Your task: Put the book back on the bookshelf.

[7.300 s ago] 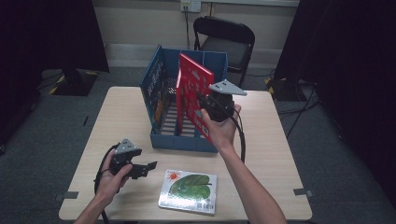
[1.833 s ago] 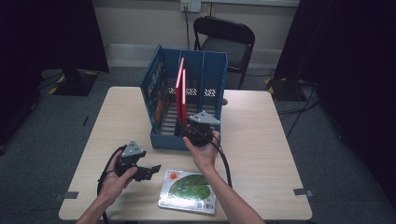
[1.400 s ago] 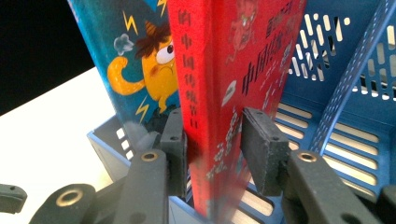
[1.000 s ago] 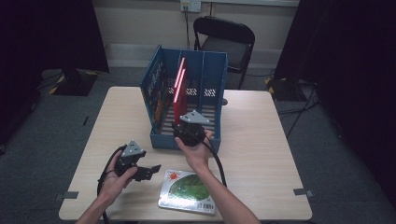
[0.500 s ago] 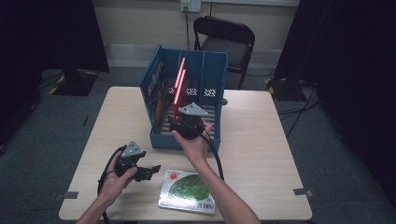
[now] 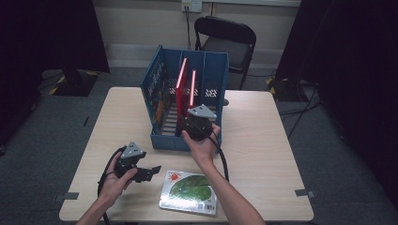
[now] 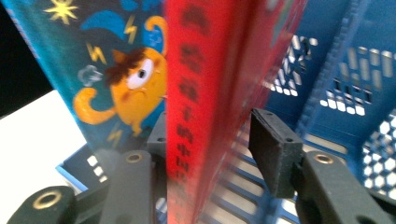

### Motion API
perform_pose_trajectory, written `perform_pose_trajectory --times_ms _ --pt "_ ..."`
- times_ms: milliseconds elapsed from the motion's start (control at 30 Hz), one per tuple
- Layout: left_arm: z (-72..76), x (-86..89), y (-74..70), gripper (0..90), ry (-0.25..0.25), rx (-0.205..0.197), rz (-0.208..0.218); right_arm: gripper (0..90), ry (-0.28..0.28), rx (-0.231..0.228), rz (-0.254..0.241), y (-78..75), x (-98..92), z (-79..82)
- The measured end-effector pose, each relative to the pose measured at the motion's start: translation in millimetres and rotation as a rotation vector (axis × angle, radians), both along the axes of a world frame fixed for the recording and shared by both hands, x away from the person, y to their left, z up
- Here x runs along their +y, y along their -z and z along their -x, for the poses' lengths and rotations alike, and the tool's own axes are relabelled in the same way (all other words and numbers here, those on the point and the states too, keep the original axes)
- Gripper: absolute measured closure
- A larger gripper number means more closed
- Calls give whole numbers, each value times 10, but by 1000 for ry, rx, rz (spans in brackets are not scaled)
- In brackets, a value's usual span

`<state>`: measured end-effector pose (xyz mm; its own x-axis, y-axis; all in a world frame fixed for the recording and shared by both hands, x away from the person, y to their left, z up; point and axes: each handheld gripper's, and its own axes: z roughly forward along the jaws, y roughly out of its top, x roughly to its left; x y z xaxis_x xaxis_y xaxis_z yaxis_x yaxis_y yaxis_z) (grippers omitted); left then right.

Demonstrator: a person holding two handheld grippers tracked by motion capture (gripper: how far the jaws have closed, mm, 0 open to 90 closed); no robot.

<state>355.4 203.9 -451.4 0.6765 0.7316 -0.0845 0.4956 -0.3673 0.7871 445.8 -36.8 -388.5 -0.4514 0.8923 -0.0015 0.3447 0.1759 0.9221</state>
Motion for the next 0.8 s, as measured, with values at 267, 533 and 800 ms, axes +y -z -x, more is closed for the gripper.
perform_pose_trajectory --times_ms 267,533,800 --pt "-7 -14 6 160 4 3 -3 733 34 -13 13 -38 -128 -20" --pt "-5 1 5 160 0 4 1 797 112 -77 20 -2 -77 21" --pt "-10 10 6 160 -7 7 1 805 134 -121 -22 -41 -89 13"
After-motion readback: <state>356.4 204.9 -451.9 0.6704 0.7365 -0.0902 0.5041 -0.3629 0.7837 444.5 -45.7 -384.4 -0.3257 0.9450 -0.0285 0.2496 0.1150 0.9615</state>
